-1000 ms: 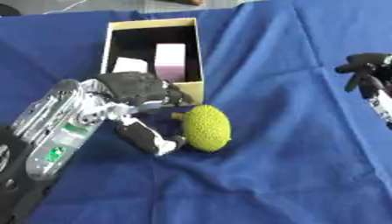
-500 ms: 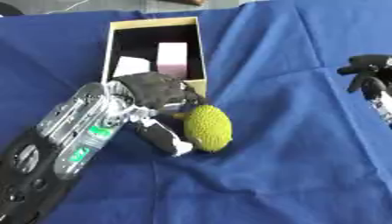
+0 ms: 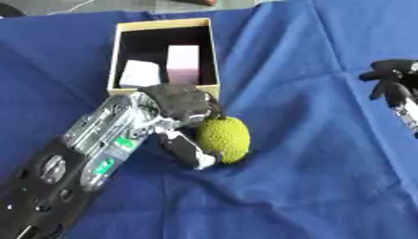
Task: Pick up objects on the table and place them in the box.
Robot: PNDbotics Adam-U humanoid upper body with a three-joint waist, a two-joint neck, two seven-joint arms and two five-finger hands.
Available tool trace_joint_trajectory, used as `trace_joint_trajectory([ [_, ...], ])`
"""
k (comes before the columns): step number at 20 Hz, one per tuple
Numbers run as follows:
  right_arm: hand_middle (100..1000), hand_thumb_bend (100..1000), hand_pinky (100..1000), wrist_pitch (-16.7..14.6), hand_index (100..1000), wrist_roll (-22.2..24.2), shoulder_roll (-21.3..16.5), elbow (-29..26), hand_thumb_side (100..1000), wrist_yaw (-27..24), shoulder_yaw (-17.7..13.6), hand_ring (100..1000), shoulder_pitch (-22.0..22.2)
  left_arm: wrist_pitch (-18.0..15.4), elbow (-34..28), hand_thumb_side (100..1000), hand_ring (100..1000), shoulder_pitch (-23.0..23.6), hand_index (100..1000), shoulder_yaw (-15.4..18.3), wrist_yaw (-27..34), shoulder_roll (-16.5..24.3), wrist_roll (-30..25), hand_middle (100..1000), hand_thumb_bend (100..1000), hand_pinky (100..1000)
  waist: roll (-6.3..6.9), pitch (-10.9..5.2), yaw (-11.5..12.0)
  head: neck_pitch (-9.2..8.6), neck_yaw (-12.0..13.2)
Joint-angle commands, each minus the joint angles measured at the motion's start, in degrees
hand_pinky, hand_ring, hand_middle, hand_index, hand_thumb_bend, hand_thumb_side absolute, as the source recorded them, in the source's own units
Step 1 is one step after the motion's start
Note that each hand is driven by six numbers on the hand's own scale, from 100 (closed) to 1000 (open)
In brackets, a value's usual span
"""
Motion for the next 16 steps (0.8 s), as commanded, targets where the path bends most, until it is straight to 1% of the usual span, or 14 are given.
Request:
trace_joint_trajectory([
  [1, 477, 100, 1000, 0.1, 817, 0.2, -0.6, -0.8, 523, -0.1, -0.6, 808, -0.3, 0.2, 1.1, 539, 663, -0.8, 793, 0.1, -1.7, -0.7, 1.8, 657, 263, 681, -0.45, -1.02, -0.2, -0.39, 0.2],
  [2, 476, 100, 1000, 0.1, 817, 0.2, -0.5, -0.8, 523, -0.1, -0.6, 808, -0.3, 0.3, 1.7, 455, 630, -0.7, 768, 0.1, -2.5, -0.9, 2.8, 623, 266, 657, -0.47, -1.00, -0.2, -0.38, 0.2],
  [5, 476, 100, 1000, 0.1, 817, 0.2, -0.4, -0.8, 523, -0.1, -0.7, 808, -0.3, 0.1, 3.7, 357, 598, -0.5, 737, -0.1, -5.0, -1.7, 6.2, 591, 294, 629, -0.51, -0.97, -0.2, -0.30, 0.3],
  [6, 476, 100, 1000, 0.1, 817, 0.2, -0.4, -0.8, 523, -0.2, -0.7, 808, -0.3, 0.1, 4.4, 236, 575, -0.4, 713, -0.1, -5.8, -2.1, 7.5, 568, 291, 606, -0.54, -0.97, -0.2, -0.29, 0.3],
  [7, 476, 100, 1000, 0.1, 817, 0.3, -0.4, -0.8, 523, -0.2, -0.7, 808, -0.4, 0.0, 5.2, 180, 560, -0.3, 697, -0.1, -6.3, -2.4, 8.7, 551, 303, 592, -0.58, -0.97, -0.2, -0.25, 0.3],
  [9, 476, 100, 1000, 0.1, 817, 0.3, -0.4, -0.8, 523, -0.3, -0.7, 808, -0.4, -0.1, 6.5, 108, 543, 0.0, 680, -0.1, -6.9, -3.0, 11.0, 533, 299, 576, -0.63, -0.98, -0.3, -0.15, 0.3],
  [10, 476, 100, 1000, 0.1, 817, 0.3, -0.3, -0.8, 523, -0.3, -0.7, 808, -0.4, 0.2, 7.0, 100, 517, 0.1, 649, 0.1, -6.9, -3.3, 12.1, 505, 246, 551, -0.65, -0.98, -0.3, -0.08, 0.3],
  [11, 476, 100, 1000, 0.1, 817, 0.3, -0.2, -0.8, 523, -0.4, -0.8, 808, -0.3, 0.6, 7.4, 100, 508, 0.2, 636, 0.2, -6.6, -3.4, 13.3, 494, 208, 543, -0.67, -0.98, -0.3, -0.03, 0.3],
  [12, 476, 100, 1000, 0.2, 818, 0.3, -0.2, -0.8, 523, -0.3, -0.8, 808, -0.3, 1.1, 7.6, 100, 491, 0.3, 607, 0.3, -6.1, -3.6, 14.4, 470, 140, 523, -0.67, -0.99, -0.3, 0.02, 0.3],
  [13, 476, 100, 1000, 0.3, 818, 0.3, -0.1, -0.8, 523, -0.3, -0.8, 808, -0.2, 1.6, 7.5, 100, 489, 0.3, 604, 0.3, -5.3, -3.6, 15.3, 468, 131, 522, -0.65, -0.99, -0.3, 0.06, 0.2],
  [14, 476, 100, 1000, 0.3, 818, 0.3, 0.0, -0.8, 523, -0.3, -0.8, 809, -0.2, 2.0, 7.2, 100, 479, 0.4, 585, 0.2, -4.5, -3.5, 16.0, 453, 100, 509, -0.62, -1.00, -0.2, 0.10, 0.2],
  [15, 476, 100, 1000, 0.4, 818, 0.3, 0.0, -0.8, 523, -0.2, -0.9, 809, -0.1, 2.5, 6.6, 100, 479, 0.4, 585, 0.2, -3.6, -3.4, 16.4, 452, 100, 507, -0.59, -1.02, -0.2, 0.16, 0.2],
  [16, 476, 100, 1000, 0.4, 818, 0.3, 0.0, -0.8, 523, -0.2, -0.9, 809, 0.0, 2.9, 5.6, 129, 480, 0.5, 587, 0.2, -2.5, -3.1, 16.5, 453, 100, 503, -0.55, -1.04, -0.2, 0.19, 0.1],
])
